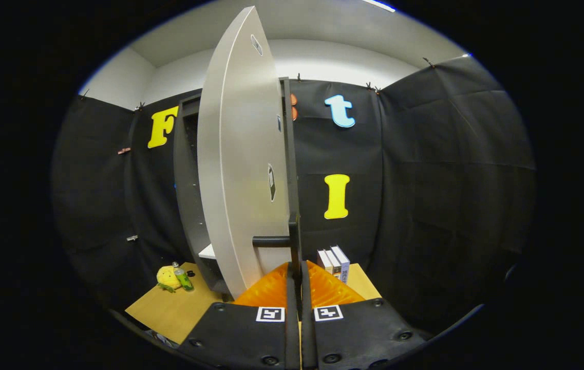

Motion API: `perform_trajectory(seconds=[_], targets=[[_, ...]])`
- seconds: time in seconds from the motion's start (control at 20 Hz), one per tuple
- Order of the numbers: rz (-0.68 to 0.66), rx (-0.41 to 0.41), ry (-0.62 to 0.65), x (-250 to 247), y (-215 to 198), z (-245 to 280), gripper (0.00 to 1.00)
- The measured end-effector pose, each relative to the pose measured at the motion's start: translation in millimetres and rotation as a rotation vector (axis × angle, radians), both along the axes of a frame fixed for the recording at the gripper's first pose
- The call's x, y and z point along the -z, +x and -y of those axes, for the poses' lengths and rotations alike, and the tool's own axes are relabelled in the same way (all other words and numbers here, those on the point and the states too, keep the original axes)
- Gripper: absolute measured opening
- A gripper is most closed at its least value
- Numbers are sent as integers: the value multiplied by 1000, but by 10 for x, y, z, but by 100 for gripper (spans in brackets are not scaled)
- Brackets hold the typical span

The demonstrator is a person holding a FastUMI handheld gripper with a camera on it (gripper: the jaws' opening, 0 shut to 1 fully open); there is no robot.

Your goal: Open the shoe cabinet door, grab the shoes and put them into the shoe cabinet, then close the shoe cabinet door.

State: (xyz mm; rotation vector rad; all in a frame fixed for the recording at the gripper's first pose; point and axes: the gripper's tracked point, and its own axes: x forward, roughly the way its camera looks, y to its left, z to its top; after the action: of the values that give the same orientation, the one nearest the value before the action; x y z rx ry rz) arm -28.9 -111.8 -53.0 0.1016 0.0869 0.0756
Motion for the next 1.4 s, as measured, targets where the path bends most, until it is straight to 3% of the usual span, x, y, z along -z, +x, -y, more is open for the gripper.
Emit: perform_trajectory(seconds=[0.55, 0.75, 0.85, 1.25, 1.4], targets=[[3, -7, 67, 9, -59, 63, 7], [3, 30, 67, 10, -215, 140, 14], [5, 56, 61, -7, -322, 184, 22], [-88, 117, 117, 226, -757, 138, 98], [-160, 65, 78, 491, -936, -145, 98]])
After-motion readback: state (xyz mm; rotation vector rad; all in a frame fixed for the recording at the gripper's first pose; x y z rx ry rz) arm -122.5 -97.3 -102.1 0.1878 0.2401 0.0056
